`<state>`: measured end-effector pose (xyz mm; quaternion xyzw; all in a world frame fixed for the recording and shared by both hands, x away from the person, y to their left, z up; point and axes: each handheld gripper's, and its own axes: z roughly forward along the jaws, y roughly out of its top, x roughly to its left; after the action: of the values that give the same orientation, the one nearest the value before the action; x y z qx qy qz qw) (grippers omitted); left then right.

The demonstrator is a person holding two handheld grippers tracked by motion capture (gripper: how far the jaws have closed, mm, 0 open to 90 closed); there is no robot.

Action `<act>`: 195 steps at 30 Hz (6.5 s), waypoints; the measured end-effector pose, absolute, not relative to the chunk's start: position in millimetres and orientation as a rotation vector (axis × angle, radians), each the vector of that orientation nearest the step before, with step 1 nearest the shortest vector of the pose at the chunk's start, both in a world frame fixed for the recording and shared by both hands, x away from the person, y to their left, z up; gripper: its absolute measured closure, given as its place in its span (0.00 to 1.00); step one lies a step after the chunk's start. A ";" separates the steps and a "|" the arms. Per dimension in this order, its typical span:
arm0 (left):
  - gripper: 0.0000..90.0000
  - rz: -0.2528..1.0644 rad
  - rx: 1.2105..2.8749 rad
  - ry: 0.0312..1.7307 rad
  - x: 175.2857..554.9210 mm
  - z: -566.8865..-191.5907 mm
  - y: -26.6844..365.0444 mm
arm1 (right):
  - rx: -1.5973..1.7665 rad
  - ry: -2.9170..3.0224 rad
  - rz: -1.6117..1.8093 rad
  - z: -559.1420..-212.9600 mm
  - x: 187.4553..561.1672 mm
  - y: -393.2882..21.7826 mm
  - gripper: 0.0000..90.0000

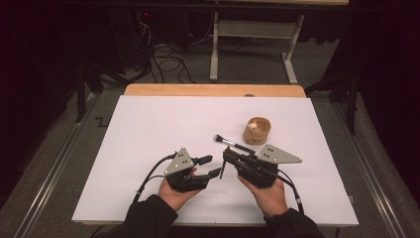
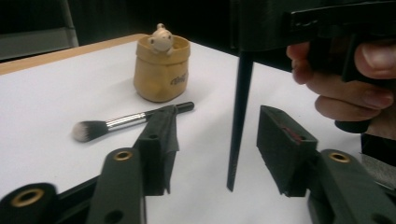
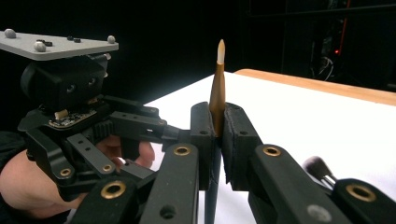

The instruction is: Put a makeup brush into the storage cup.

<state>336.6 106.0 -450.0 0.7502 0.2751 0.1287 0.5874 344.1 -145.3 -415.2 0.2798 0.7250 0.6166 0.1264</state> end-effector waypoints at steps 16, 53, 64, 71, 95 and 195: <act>0.32 0.378 1.707 0.737 349.2 -449.1 134.0 | 0.832 2.026 1.738 -409.4 346.8 -171.6 0.95; 0.03 0.534 1.735 0.861 358.4 -446.2 192.1 | 0.899 1.878 1.610 -404.0 353.2 -222.2 0.95; 0.00 0.533 1.730 0.871 355.1 -447.8 202.5 | 0.923 1.843 1.601 -402.4 354.8 -232.6 0.95; 0.00 0.526 1.730 0.871 350.9 -448.5 210.0 | 0.936 1.823 1.590 -401.8 355.6 -237.2 0.95; 0.00 0.513 1.712 0.856 345.0 -451.5 219.9 | 0.944 1.791 1.496 -385.5 365.6 -229.6 0.95; 0.01 0.509 1.720 0.831 344.9 -449.9 221.1 | 1.130 1.835 1.337 -400.0 476.9 -181.5 0.71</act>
<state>344.9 221.1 -449.9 0.7266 0.3509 0.2152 0.5501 476.9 -181.5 -400.0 0.4251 0.6907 0.5033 0.2981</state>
